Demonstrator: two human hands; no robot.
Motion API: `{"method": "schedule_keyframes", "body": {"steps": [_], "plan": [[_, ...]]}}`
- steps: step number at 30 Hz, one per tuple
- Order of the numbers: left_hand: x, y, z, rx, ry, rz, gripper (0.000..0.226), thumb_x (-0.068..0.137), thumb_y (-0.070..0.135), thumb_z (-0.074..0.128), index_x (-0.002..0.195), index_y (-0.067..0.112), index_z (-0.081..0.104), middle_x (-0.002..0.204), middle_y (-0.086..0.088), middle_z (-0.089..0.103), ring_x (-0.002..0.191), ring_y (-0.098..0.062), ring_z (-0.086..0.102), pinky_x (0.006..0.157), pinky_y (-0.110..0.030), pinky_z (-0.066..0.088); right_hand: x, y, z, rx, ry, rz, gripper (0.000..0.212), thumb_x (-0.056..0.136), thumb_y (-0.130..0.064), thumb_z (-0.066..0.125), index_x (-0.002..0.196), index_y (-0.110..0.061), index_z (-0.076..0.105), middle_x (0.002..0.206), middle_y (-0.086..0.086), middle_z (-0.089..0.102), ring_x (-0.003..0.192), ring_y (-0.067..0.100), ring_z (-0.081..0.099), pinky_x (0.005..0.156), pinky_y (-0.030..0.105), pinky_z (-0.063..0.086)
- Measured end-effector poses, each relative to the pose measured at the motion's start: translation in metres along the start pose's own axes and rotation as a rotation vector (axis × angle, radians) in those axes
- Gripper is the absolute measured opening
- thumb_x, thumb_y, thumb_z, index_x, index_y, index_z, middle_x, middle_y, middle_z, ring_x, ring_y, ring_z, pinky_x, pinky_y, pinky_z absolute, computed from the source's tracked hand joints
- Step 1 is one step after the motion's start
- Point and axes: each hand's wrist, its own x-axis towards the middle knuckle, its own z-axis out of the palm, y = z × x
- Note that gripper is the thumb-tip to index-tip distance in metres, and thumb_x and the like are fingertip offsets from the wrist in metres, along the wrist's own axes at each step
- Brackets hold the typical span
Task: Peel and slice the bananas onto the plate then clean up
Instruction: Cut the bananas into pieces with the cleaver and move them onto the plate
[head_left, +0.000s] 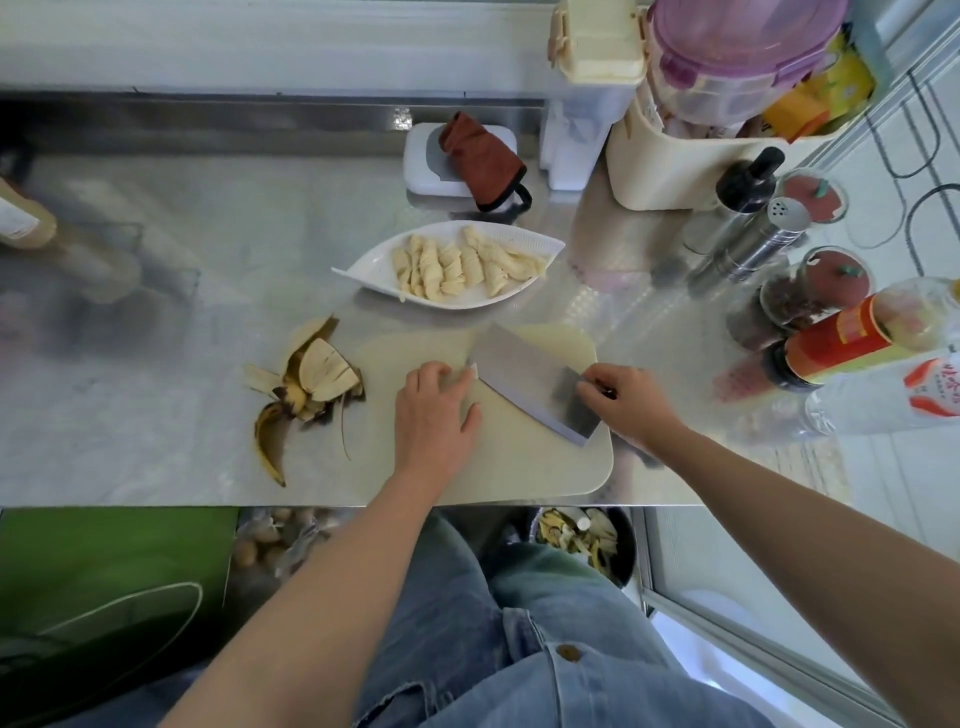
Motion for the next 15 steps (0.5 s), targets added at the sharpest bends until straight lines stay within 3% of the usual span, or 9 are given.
{"method": "schedule_keyframes", "body": {"steps": [3,8,15], "plan": [[-0.001,-0.001,-0.003,-0.034,0.033,-0.007,0.042,0.091,0.028,0.057,0.132,0.021,0.057,0.123,-0.009,0.049,0.112,-0.026,0.044,0.09,-0.037,0.042,-0.002,-0.001,0.0,0.07,-0.032,0.046,0.024,0.09,-0.022,0.055,0.071,-0.009,0.06,0.06,0.01,0.058,0.052,0.013,0.045,0.055,0.028,0.037],[0.008,0.001,-0.016,-0.07,0.177,0.033,0.035,0.089,0.021,0.061,0.123,0.014,0.062,0.114,-0.009,0.052,0.102,-0.023,0.048,0.083,-0.035,0.046,0.002,-0.008,-0.012,0.39,-0.021,0.129,0.025,0.091,-0.014,0.054,0.073,0.003,0.057,0.056,0.012,0.055,0.042,0.017,0.04,0.05,0.027,0.036],[0.052,0.006,-0.038,0.043,0.194,0.1,0.036,0.091,0.03,0.058,0.127,0.025,0.058,0.122,-0.012,0.047,0.112,-0.028,0.044,0.089,-0.038,0.041,0.034,-0.035,-0.027,0.304,0.158,0.105,0.022,0.09,-0.02,0.053,0.069,-0.016,0.058,0.05,0.003,0.053,0.041,0.015,0.045,0.056,0.029,0.039]]}}
